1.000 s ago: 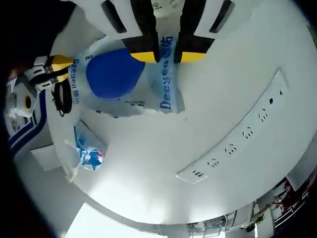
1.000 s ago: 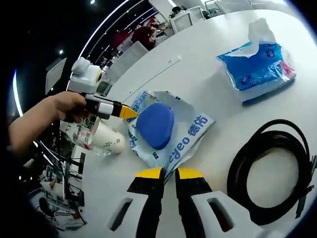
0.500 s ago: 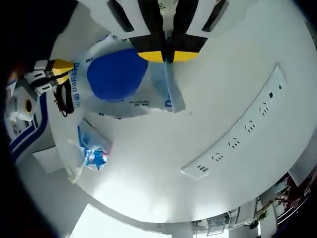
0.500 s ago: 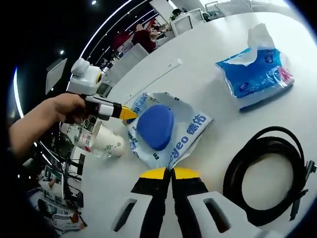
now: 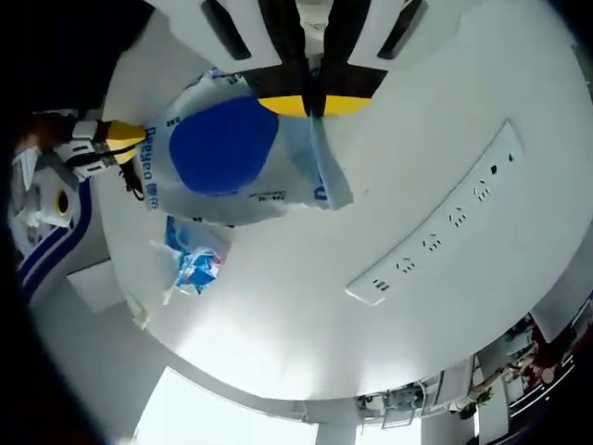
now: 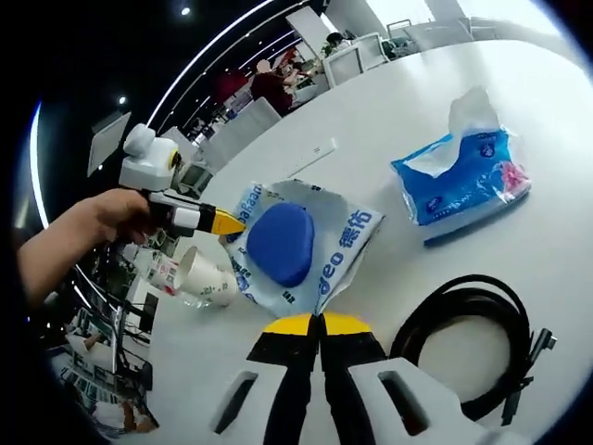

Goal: Arrange the tabletop items into an orderly group along one side of the table until the central work area is clear of visible clutter.

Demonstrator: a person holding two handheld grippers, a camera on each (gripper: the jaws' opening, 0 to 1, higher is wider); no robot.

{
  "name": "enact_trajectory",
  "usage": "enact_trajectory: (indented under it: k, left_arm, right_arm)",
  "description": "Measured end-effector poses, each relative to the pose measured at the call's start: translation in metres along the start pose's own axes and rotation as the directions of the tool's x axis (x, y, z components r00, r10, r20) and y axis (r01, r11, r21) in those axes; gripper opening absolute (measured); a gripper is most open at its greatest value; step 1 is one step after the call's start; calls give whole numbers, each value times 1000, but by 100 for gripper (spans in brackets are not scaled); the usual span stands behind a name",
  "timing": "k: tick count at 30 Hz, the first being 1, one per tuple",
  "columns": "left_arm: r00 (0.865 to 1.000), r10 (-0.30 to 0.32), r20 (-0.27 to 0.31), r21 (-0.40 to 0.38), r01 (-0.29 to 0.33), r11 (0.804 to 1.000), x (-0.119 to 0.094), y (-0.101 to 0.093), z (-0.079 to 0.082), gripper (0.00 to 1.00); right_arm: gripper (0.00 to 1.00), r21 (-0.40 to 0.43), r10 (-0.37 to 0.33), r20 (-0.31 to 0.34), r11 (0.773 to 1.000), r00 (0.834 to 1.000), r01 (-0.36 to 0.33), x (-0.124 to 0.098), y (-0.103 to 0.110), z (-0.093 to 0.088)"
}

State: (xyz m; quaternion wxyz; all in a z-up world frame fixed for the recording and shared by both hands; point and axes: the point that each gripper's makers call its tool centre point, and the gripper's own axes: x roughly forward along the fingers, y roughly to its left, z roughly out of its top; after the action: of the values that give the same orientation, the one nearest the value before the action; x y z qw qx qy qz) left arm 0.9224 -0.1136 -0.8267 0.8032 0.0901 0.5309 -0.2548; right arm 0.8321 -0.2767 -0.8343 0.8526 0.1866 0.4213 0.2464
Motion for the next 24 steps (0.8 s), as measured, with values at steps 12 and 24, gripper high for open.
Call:
enact_trajectory:
  k: [12,24]
  left_arm:
    - [999,25,23,7,-25,1000,-14,-18,-3,1]
    - [999,38,23,-93,-36,995,-20,-24,-15,0]
  right_arm:
    - [0,-59,-7,12,998,1000,7,-10,-15,17]
    - [0,-192,-8,0,981,1000,7,-8,-25,50]
